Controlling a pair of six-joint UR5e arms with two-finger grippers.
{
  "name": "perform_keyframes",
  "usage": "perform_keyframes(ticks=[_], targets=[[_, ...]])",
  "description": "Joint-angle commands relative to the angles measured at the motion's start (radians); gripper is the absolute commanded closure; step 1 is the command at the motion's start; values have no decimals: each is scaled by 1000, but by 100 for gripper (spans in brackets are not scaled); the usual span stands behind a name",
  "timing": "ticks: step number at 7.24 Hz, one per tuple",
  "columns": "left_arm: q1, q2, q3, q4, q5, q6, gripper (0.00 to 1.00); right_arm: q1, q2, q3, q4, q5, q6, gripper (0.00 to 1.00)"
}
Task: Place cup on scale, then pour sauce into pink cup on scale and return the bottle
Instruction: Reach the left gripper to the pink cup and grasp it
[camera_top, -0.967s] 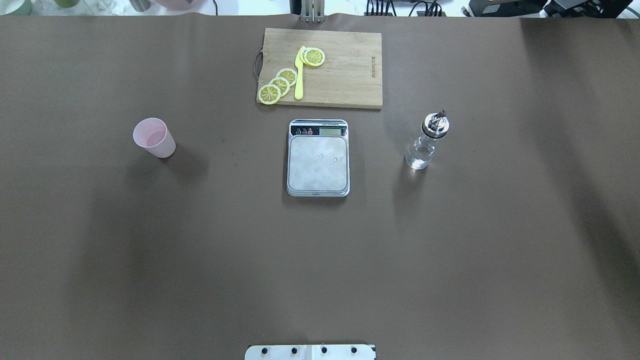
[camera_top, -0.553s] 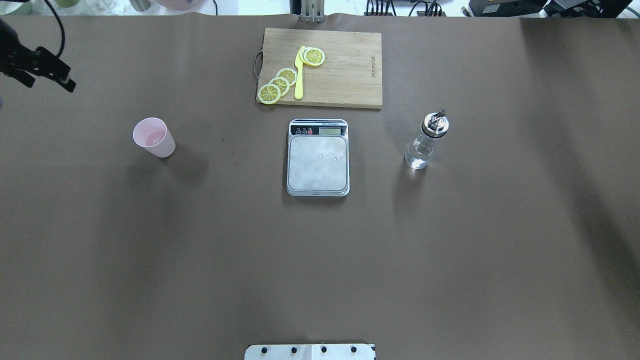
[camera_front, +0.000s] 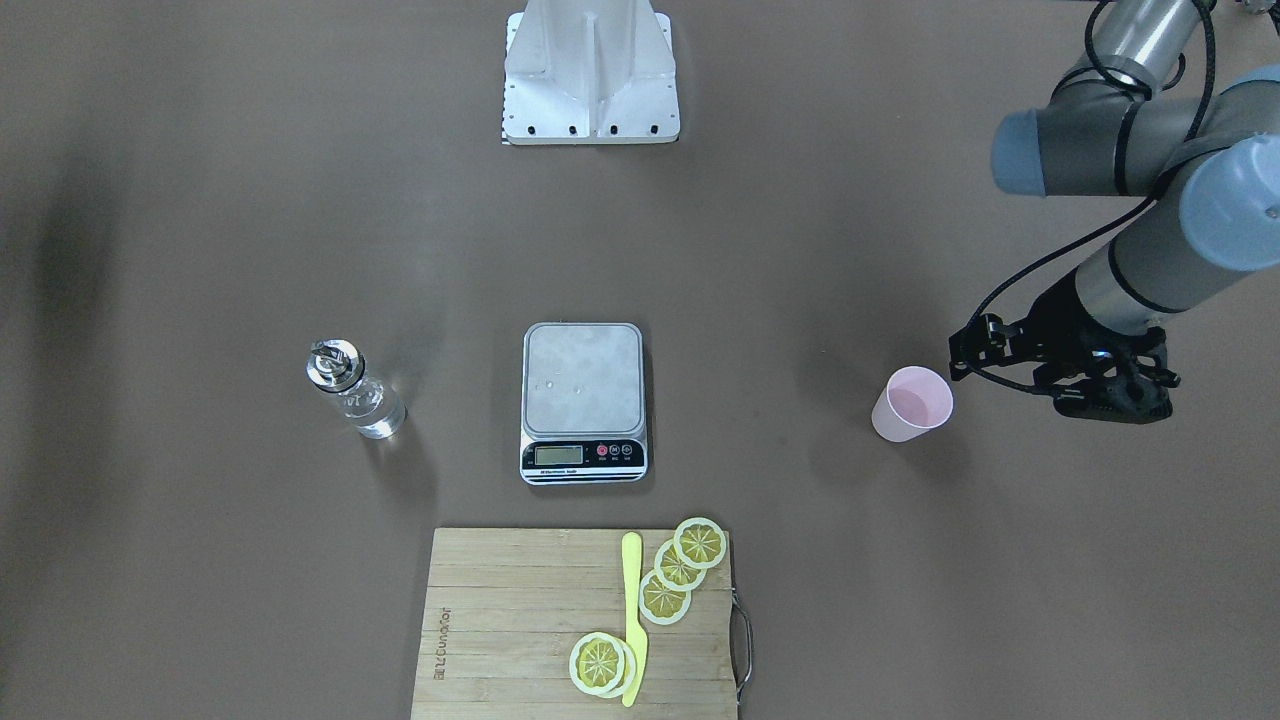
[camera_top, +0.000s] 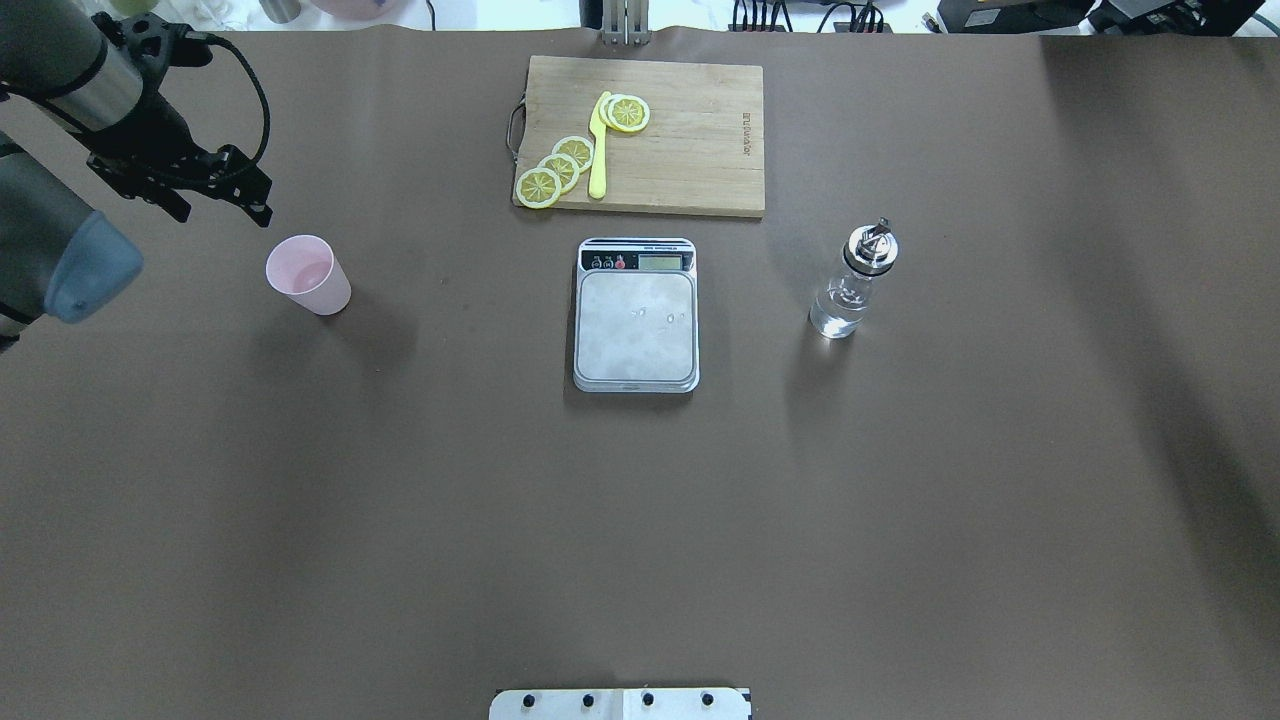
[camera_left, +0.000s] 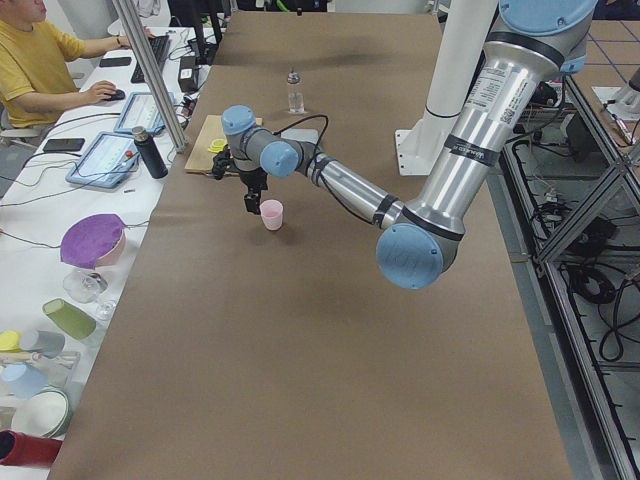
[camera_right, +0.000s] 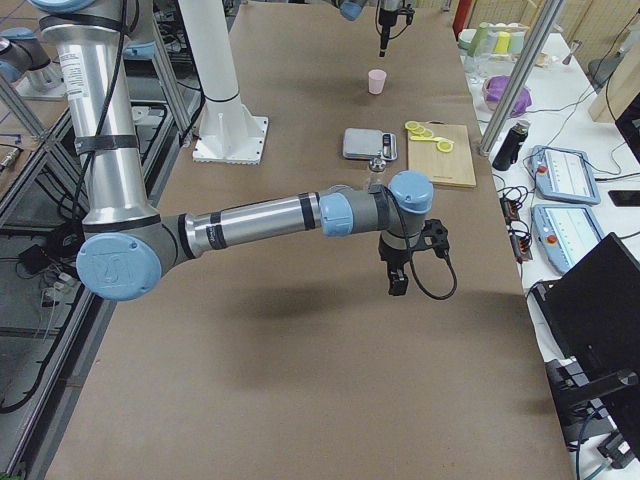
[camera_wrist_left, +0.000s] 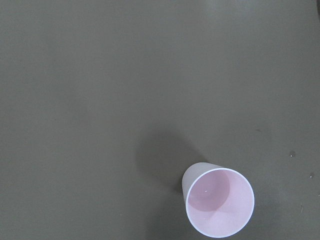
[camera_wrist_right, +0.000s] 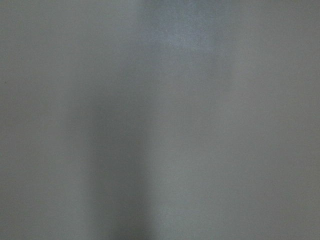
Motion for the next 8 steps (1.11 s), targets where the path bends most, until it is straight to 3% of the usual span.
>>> perform_keyframes(ticks=[1,3,6,8], targets=[[15,0,69,-96,8,-13,9,-5,2,1,0,5,-4,0],[38,0,72,-98,8,-14,28,-5,2,1,0,5,-4,0],[61,0,95,-110,6,-13,36,-5,2,2,0,2,-5,0],[63,-1,148,-182,6,-14,39,-6,3,1,0,2,-5,0]])
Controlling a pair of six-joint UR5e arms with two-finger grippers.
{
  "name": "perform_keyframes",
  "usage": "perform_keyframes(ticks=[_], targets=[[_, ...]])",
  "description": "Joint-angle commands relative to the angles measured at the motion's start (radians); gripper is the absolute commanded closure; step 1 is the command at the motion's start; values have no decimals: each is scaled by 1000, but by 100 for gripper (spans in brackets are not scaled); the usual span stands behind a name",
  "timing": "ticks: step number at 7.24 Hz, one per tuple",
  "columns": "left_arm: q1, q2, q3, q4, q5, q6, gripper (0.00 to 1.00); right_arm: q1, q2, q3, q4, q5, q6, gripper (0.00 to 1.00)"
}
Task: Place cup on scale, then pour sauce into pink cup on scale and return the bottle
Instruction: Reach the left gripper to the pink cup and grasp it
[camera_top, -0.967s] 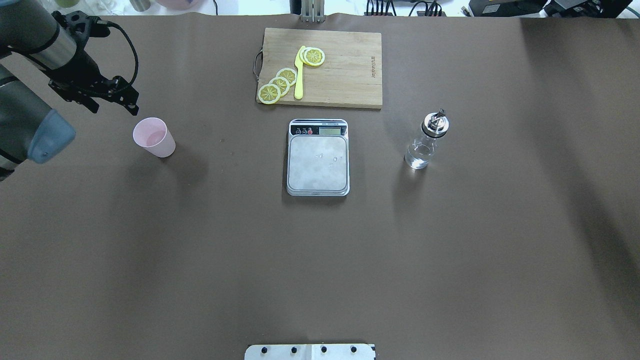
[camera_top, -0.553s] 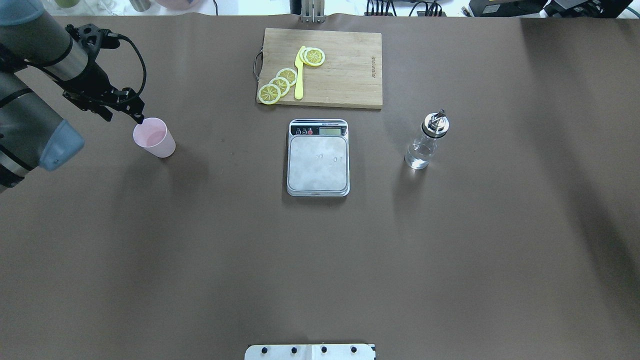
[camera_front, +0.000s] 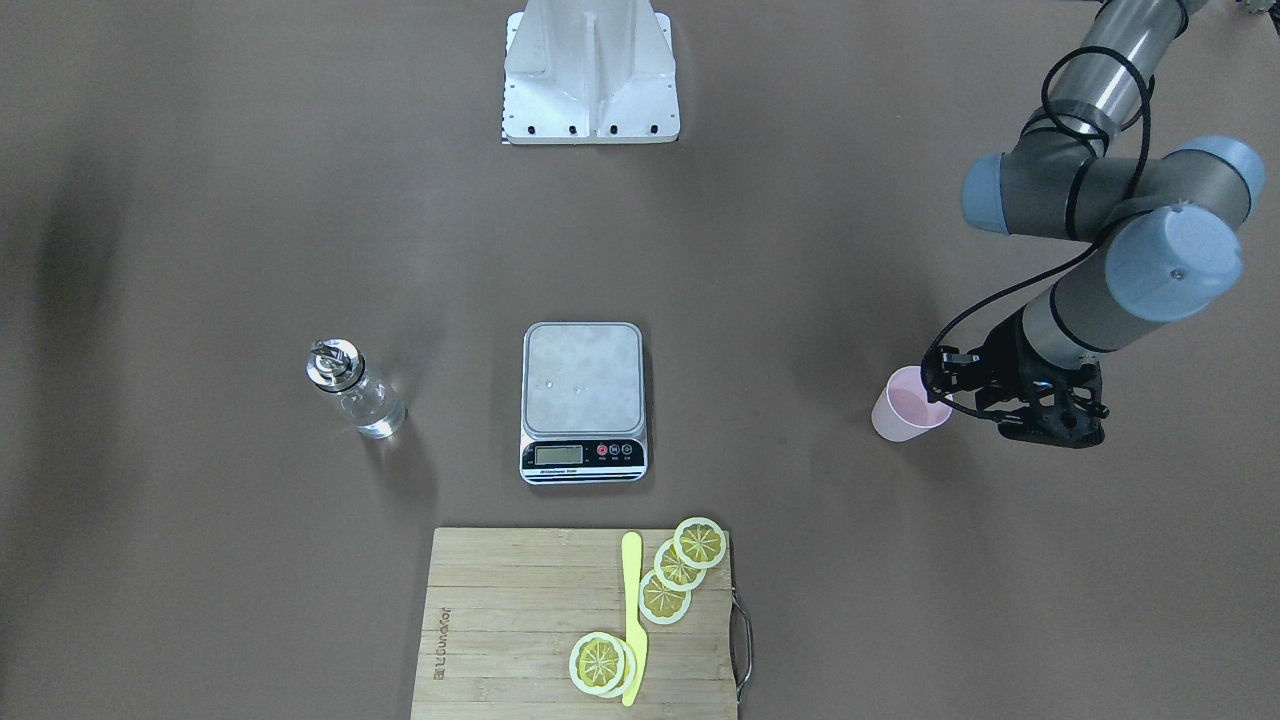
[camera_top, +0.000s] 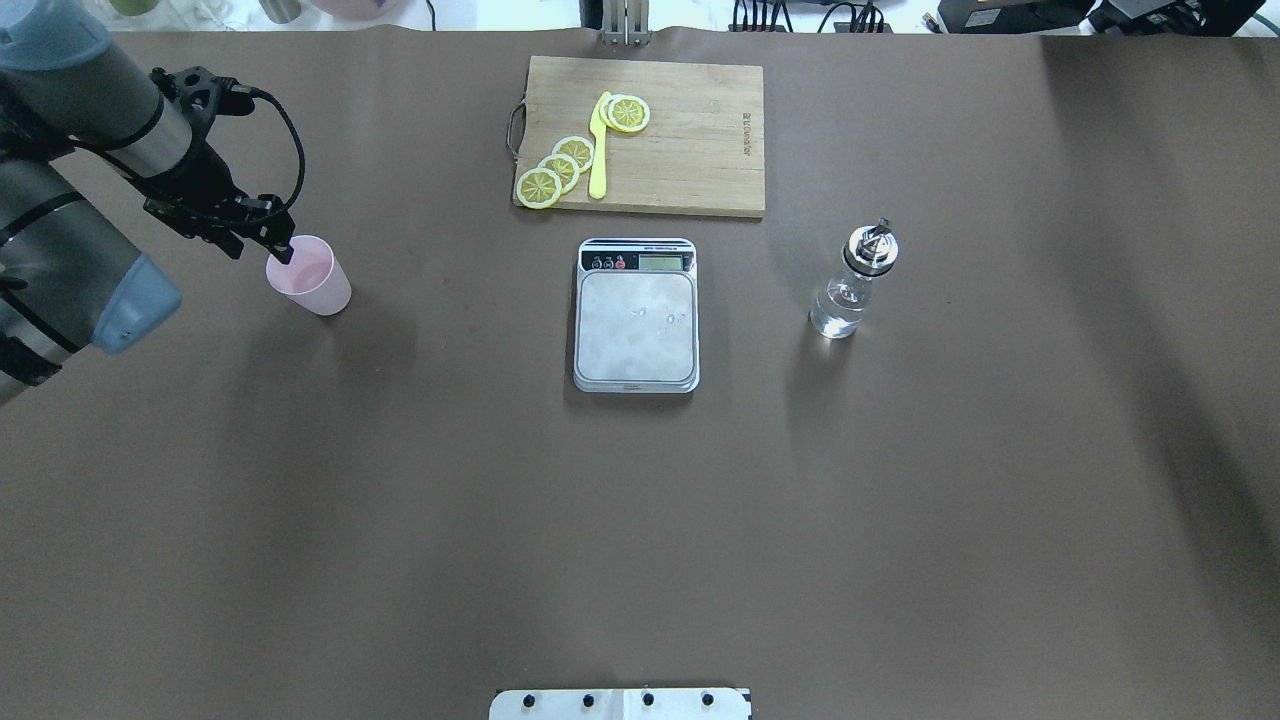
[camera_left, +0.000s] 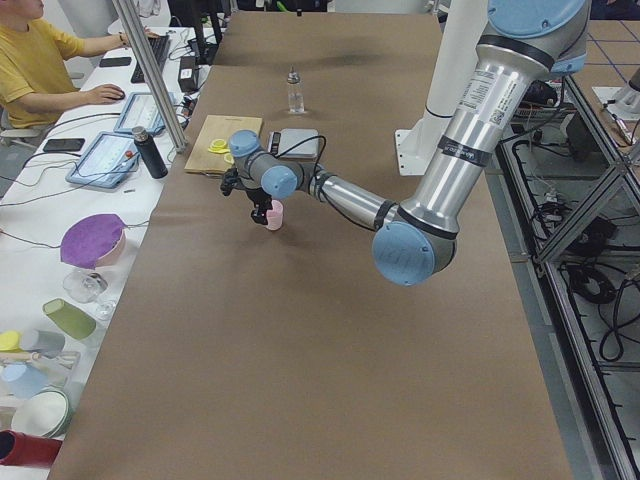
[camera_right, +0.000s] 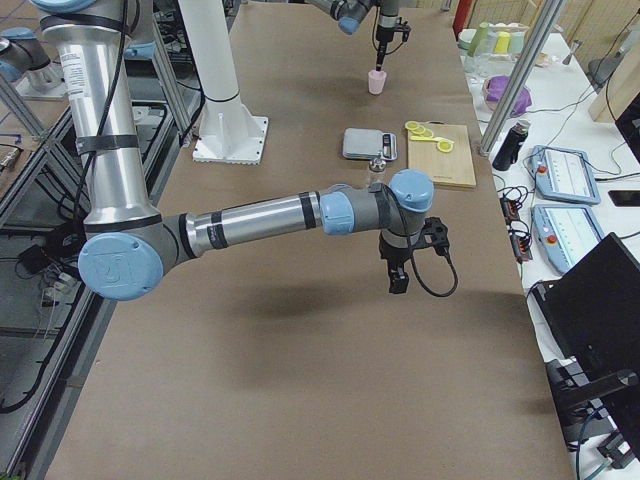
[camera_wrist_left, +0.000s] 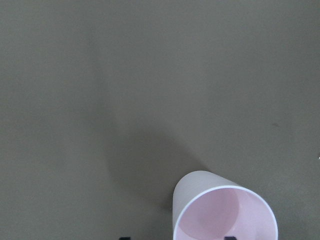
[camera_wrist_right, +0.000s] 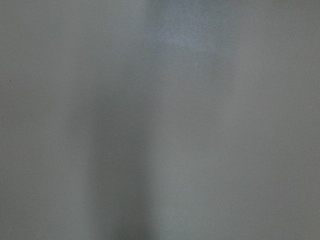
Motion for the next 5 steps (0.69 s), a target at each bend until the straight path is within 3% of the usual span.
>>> perform_keyframes(ticks=[1,4,5], targets=[[6,-1,36,-45,-1,-1,46,-4,1,-1,0,0,0,0],[24,-1,27,-47,1,-4,72,-13,1,-1,0,-2,0,0],[24,-1,22,-47,-1,-4,96,-13,1,-1,0,-2,0,0]])
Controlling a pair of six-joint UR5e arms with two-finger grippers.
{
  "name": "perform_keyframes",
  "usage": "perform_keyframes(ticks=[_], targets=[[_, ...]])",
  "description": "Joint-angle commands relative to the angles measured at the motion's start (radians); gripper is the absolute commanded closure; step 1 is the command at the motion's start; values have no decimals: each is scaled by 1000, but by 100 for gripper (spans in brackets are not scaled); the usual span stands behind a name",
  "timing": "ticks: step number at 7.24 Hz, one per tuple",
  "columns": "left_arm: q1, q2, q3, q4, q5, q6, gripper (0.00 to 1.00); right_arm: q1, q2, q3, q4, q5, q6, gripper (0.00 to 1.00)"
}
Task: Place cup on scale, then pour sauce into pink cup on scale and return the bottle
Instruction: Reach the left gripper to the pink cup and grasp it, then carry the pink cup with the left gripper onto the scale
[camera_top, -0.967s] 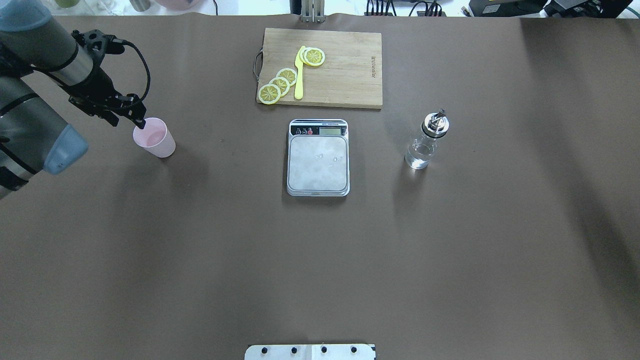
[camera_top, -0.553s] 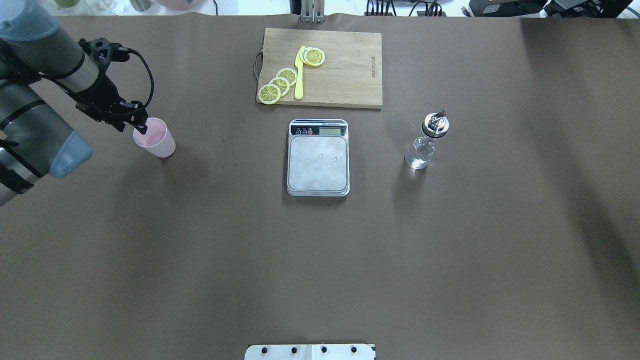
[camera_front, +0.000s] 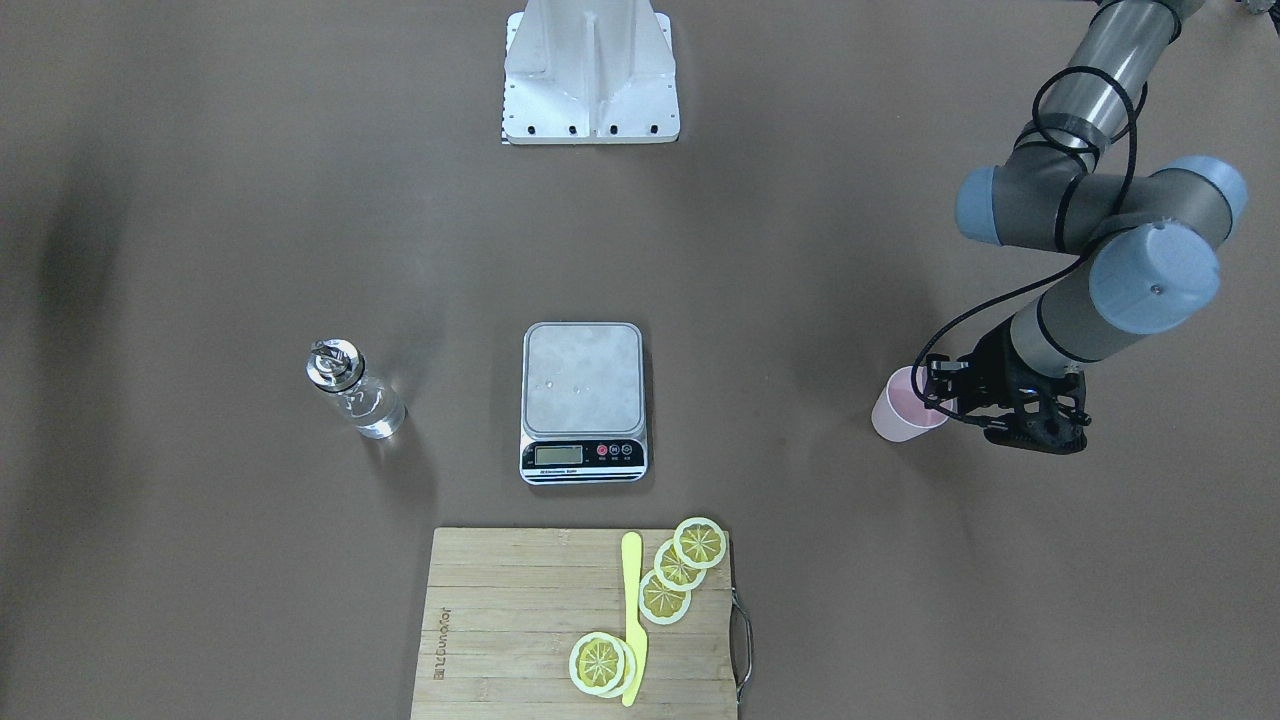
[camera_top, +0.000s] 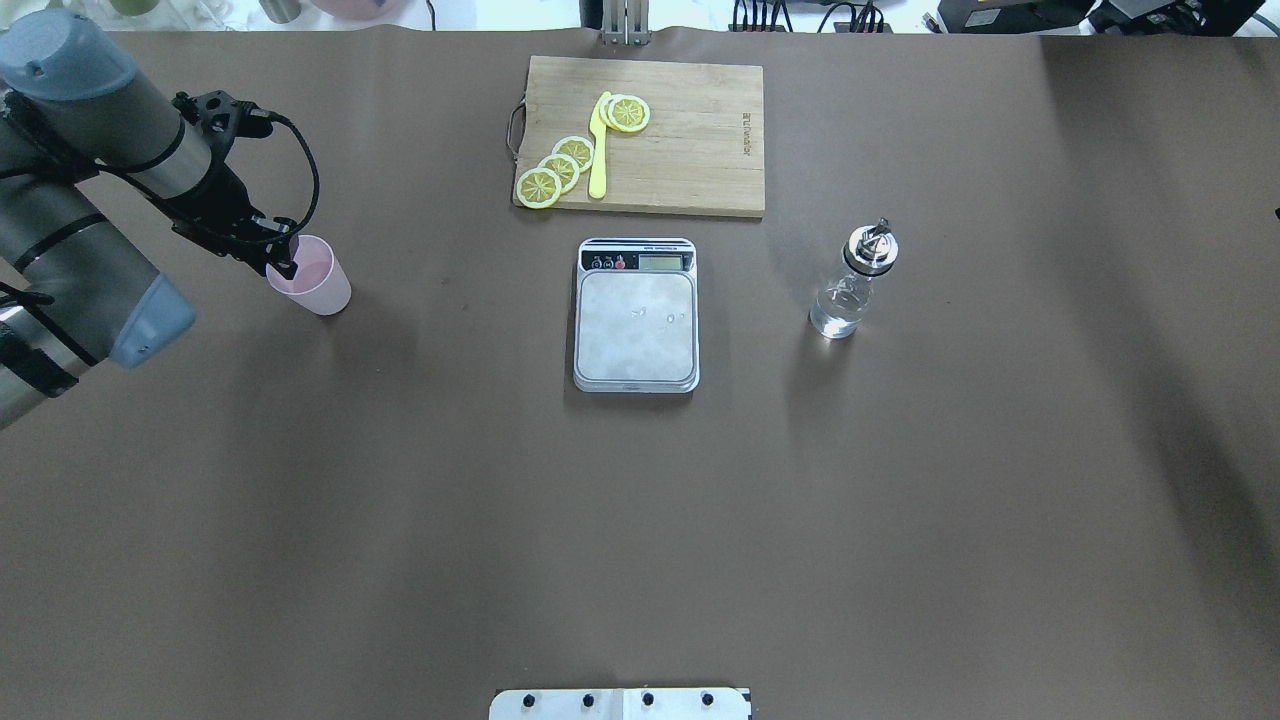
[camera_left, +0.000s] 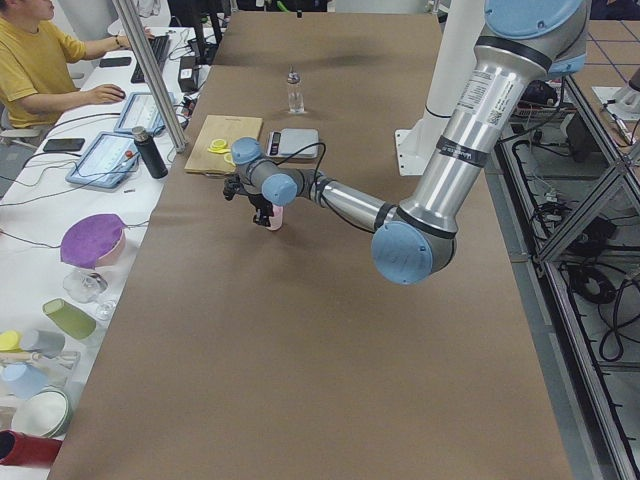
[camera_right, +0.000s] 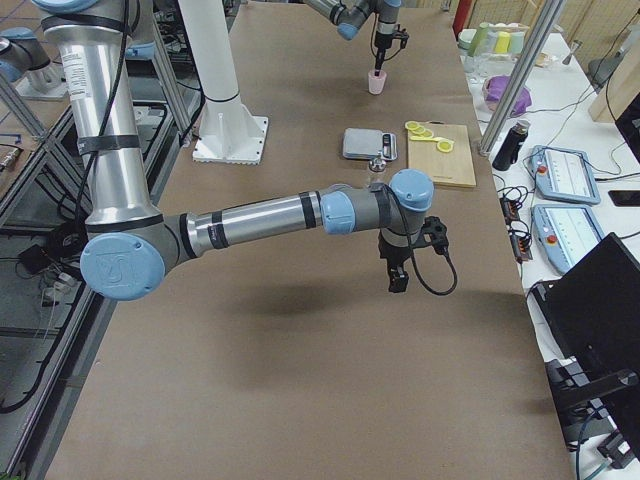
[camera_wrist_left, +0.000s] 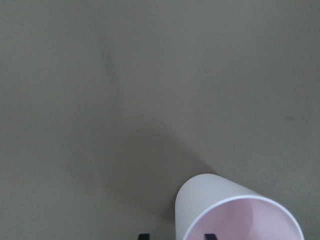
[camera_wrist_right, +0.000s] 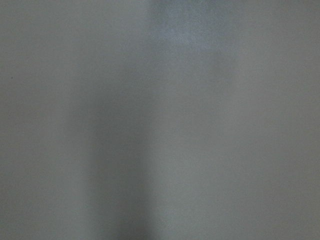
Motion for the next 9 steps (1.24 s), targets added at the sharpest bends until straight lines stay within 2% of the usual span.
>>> perform_keyframes(ticks=[1,4,6,7,8,9], targets=[[0,2,-5,0,-1,0,100,-1,0,0,0,-2,0,0],[0,-2,-22,3,0,-9,100,-1,0,0,0,-2,-2,0],[-5,-61,-68,41,-1,-186,100,-1,0,1,2,-2,-2,0],[-4,-102,-103,129,-1,-202,100,-1,0,0,0,-2,-2,0],[-4,-182,-146,291,0,-208,100,-1,2,1,0,4,2,0],[4,-252,-174,379,5,-310,100,-4,0,1,3,10,3,0]])
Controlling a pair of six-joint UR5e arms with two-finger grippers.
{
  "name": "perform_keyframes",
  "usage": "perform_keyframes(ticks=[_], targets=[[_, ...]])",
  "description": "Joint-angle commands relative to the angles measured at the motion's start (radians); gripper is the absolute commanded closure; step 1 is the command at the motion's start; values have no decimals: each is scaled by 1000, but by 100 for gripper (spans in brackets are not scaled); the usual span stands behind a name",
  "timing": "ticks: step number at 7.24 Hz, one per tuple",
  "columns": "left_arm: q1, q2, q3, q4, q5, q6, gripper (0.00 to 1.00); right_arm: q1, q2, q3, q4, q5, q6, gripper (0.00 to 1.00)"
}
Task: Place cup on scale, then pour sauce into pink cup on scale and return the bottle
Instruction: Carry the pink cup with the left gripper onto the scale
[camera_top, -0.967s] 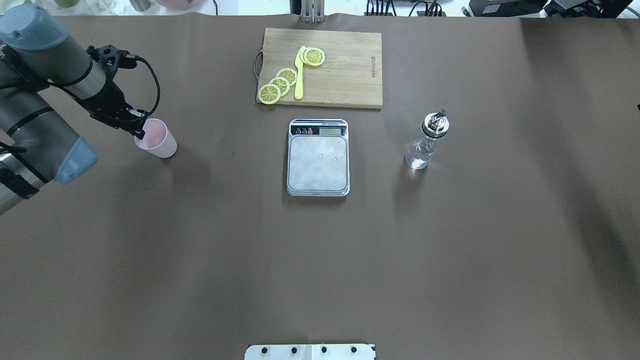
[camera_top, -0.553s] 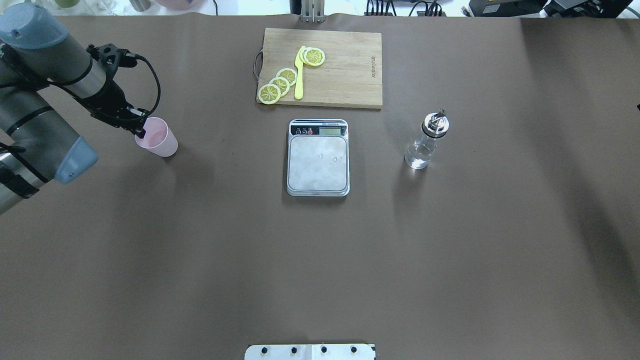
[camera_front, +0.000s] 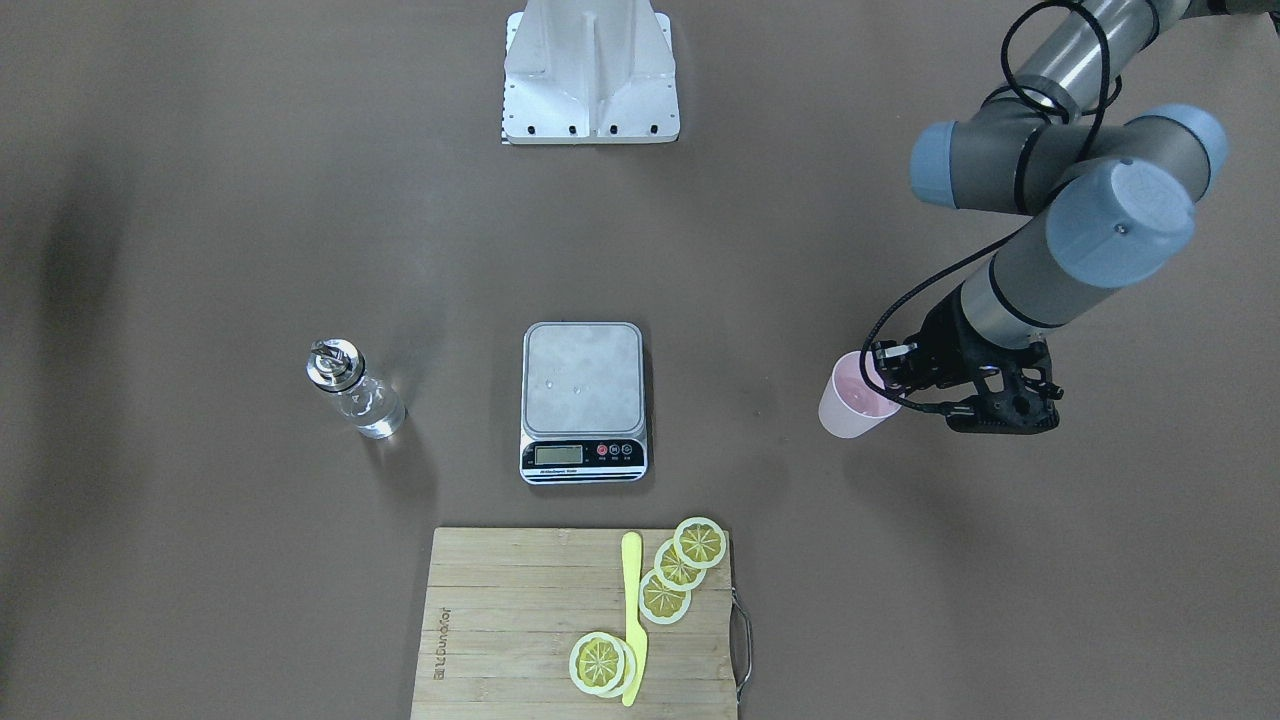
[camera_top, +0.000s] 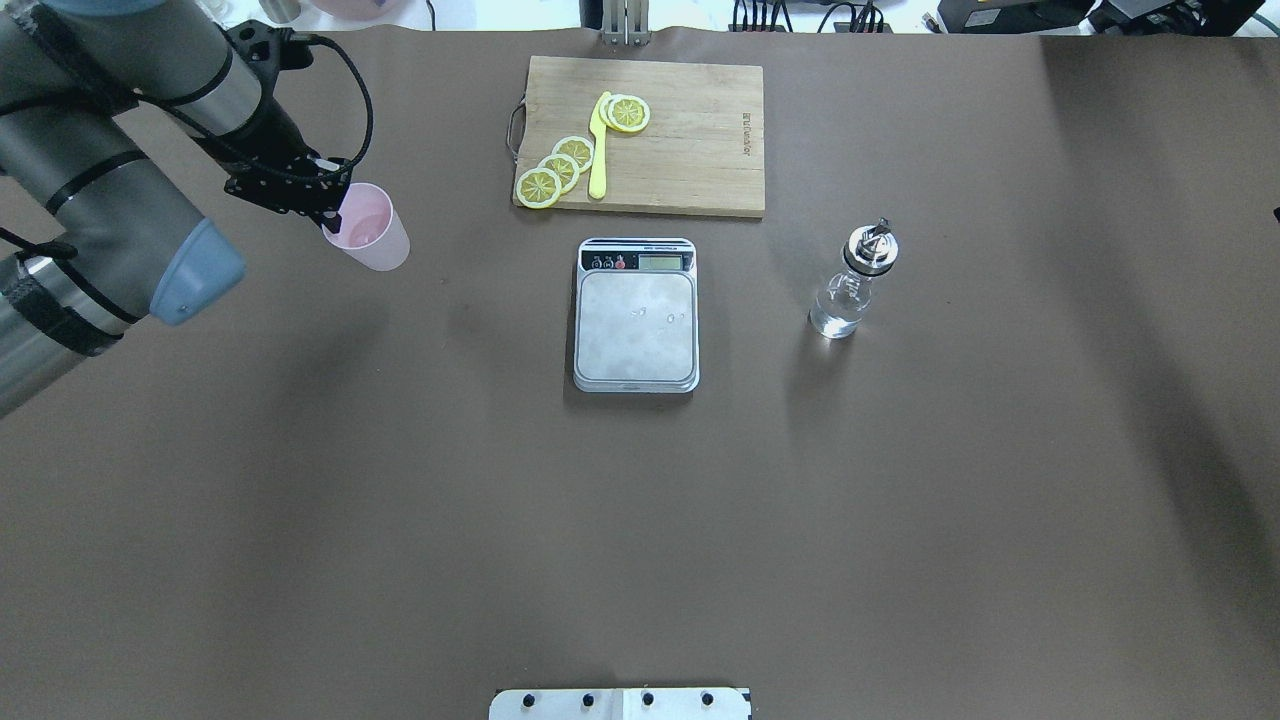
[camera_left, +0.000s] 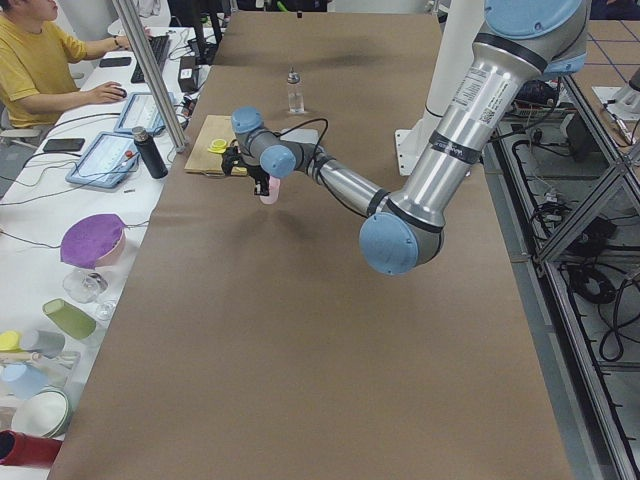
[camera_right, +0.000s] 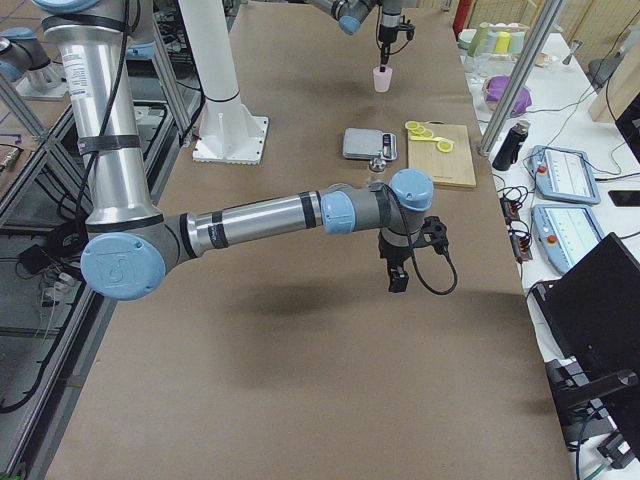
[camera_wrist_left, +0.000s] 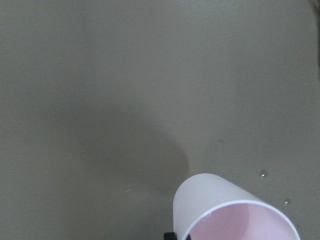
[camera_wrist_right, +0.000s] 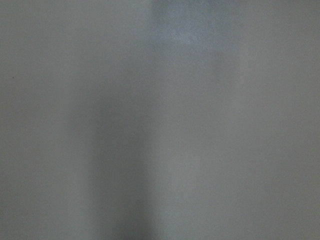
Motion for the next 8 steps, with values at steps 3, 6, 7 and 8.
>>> perform_keyframes(ticks=[3,6,7,8], targets=[[168,-186,-51,132,97,-344,100,-90,2,97,1,12,18,0],[288,-292,24,108,172,-474,100,-143,0,155,31,82,53,0],[301,-312,68,57,200,-500,100,-158,12,161,68,81,62,0],[301,-334,120,45,204,-499,100,-193,36,165,90,76,153,0]])
